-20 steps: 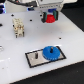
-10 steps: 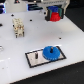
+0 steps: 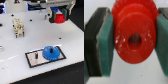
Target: Insert the blue gear onto the right peg, followed by the red gear
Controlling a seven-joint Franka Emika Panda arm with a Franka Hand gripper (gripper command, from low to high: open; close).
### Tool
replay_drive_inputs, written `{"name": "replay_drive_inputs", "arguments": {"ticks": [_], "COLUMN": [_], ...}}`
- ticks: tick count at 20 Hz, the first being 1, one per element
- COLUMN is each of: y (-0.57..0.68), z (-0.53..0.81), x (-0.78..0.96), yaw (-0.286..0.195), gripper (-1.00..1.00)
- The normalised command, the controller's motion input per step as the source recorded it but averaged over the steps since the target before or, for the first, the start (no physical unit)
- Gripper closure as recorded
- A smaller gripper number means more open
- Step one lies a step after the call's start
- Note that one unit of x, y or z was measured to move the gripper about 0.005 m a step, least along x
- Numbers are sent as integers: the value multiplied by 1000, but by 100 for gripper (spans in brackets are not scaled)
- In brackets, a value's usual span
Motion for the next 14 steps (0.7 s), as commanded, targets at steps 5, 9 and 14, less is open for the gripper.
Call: {"name": "replay_drive_inputs", "arguments": {"ticks": [5, 9, 14], "y": [-102, -166, -221], "z": [243, 183, 121], "x": [793, 780, 734], "yaw": [0, 0, 0], "gripper": [100, 100, 100]}}
